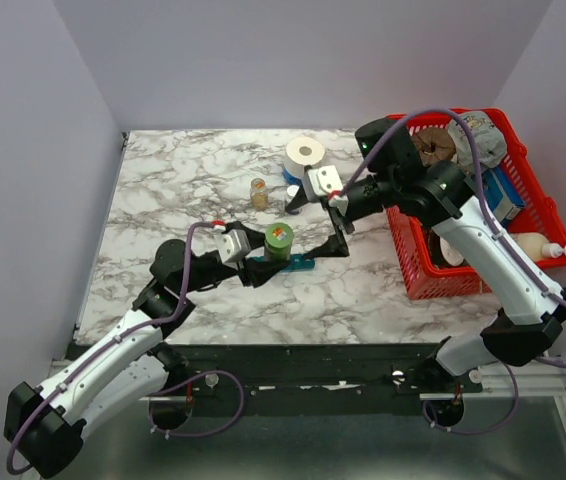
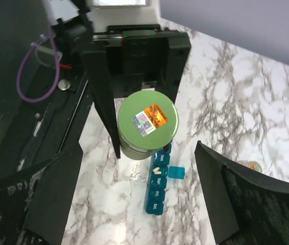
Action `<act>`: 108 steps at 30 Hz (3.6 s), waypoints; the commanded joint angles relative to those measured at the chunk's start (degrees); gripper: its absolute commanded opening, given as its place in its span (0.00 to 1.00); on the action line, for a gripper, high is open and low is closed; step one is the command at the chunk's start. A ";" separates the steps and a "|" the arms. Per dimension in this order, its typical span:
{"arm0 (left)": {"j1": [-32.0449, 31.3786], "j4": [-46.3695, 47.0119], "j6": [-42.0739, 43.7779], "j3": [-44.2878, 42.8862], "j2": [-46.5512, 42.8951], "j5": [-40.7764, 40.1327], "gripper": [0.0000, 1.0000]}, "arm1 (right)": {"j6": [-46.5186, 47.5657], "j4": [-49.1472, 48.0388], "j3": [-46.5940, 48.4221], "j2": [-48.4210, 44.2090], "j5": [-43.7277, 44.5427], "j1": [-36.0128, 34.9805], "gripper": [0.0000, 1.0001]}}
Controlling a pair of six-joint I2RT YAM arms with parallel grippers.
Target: Sort the pills into containers
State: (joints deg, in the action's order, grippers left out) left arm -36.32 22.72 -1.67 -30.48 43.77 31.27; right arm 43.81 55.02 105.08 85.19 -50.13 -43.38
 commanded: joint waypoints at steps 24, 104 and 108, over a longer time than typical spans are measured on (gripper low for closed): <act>0.63 -9.02 1.94 -7.76 2.73 11.04 0.00 | 2.64 8.80 -3.03 3.67 -9.99 -3.82 0.57; -6.14 9.61 1.94 -5.82 5.52 -46.31 0.00 | -39.24 -21.19 -20.10 2.61 22.72 -3.65 0.34; -6.14 6.30 2.11 -5.03 5.72 -37.45 0.00 | -35.47 -20.40 -15.70 1.21 15.35 -2.60 0.81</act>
State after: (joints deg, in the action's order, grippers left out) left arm -43.42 15.81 1.08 -32.40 51.03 0.56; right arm 11.11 26.11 87.00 86.52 -30.59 -45.84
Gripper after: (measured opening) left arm 0.598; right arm 0.616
